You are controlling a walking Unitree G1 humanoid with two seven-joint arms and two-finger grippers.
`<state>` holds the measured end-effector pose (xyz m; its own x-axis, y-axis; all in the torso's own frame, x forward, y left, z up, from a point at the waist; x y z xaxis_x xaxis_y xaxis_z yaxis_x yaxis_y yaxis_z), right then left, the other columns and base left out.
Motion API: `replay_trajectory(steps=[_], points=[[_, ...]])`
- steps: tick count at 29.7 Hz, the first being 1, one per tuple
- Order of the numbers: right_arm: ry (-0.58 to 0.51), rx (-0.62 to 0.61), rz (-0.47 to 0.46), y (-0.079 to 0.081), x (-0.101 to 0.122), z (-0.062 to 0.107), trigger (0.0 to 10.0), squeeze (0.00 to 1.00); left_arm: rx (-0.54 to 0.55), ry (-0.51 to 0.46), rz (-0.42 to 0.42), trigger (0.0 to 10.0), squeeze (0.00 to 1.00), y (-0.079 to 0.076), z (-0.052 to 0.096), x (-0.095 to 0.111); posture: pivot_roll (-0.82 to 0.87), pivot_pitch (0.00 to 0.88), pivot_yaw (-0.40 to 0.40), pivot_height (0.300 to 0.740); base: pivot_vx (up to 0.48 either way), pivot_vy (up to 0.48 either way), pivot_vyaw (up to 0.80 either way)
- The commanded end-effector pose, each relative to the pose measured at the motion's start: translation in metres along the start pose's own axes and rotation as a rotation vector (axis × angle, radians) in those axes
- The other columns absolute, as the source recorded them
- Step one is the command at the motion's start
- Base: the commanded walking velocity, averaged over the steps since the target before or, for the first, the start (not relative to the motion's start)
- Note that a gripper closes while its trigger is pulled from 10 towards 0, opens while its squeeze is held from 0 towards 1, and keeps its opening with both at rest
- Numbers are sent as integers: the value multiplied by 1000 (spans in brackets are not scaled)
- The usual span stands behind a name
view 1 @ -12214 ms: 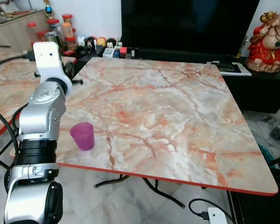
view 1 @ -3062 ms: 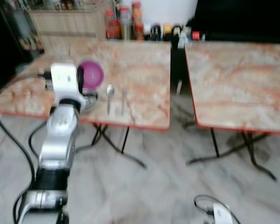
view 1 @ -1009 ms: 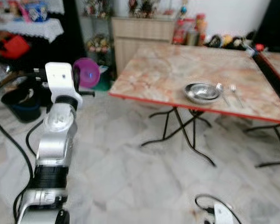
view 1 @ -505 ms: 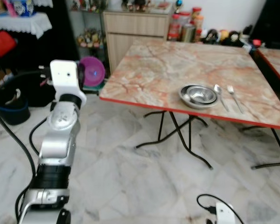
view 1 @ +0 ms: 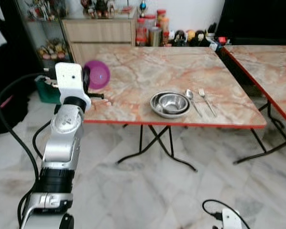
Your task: Setting the table
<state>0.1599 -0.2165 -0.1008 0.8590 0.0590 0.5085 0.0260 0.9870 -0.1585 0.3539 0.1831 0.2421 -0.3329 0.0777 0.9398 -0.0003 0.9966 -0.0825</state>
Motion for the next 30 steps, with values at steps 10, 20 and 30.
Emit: replay_trajectory(steps=[10, 20, 30], points=[[-15, -10, -1, -5, 3, 0, 10000, 0, -10, -19, -2, 10000, 0, -3, -2, 6, 71, 0, -23, 740, 345, 0, 0], [-32, 8, 34, -4, 5, 0, 10000, 0, -7, -18, -2, 10000, 0, -3, -2, 6, 68, 0, -20, 740, 346, 0, 320], [-23, -2, 10, -4, 4, 0, 10000, 0, -10, -16, 0, 10000, 0, -3, -2, 6, 69, 0, -20, 740, 349, 0, 0]])
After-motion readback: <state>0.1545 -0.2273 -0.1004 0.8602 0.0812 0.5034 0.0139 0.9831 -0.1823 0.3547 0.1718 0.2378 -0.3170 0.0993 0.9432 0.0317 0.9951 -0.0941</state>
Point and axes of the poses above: a point about 5 cm out from each wrist's last joint towards the gripper, its own z axis pointing back from the gripper into the wrist, its own x axis along the axis of the wrist's last joint, y = z × x, the point moved 1 cm from there along -z, pointing out of the wrist towards the gripper, and after that the axes turned 10 degrees about z, right-handed, at the moved point
